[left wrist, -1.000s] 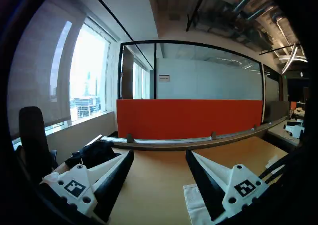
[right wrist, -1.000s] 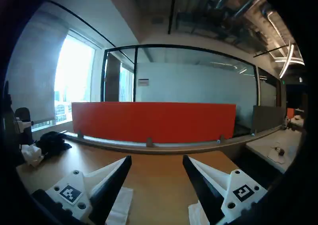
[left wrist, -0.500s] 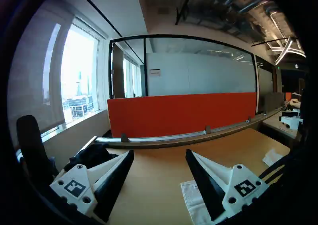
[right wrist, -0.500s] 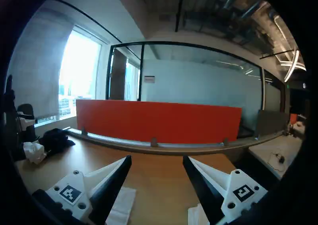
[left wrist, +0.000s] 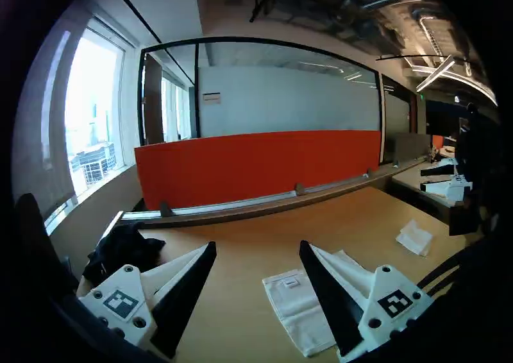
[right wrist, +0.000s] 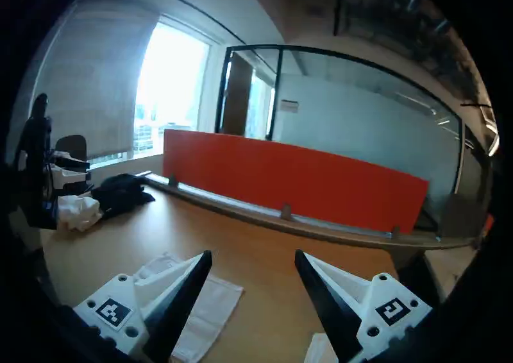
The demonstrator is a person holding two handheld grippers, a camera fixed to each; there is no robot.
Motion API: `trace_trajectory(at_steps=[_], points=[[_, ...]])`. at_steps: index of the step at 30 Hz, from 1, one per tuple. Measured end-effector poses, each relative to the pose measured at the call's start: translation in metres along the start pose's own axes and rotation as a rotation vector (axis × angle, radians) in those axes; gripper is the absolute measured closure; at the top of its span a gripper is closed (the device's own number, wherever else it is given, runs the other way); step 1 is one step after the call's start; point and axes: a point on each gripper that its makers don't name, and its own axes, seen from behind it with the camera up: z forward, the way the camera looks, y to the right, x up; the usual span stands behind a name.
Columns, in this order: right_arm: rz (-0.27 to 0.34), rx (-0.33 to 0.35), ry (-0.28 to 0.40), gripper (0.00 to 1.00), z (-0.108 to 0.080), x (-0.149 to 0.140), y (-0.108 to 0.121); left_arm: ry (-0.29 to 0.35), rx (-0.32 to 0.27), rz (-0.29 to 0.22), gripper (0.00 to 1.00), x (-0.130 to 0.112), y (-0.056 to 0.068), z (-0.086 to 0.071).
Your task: Fold towel
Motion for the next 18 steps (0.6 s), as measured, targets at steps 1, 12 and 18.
trace_trajectory(at_steps=[1, 12, 18], points=[[-0.006, 0.017, -0.014, 0.00, 0.000, -0.003, -0.003, -0.008, -0.016, -0.006, 0.04, -0.001, 0.003, 0.000], [-0.048, 0.173, -0.127, 0.00, -0.003, -0.022, -0.036, -0.087, -0.175, -0.034, 0.04, -0.016, 0.034, 0.000], [-0.079, 0.205, -0.171, 0.00, -0.004, -0.033, -0.040, -0.139, -0.241, -0.014, 0.04, -0.029, 0.044, -0.001]])
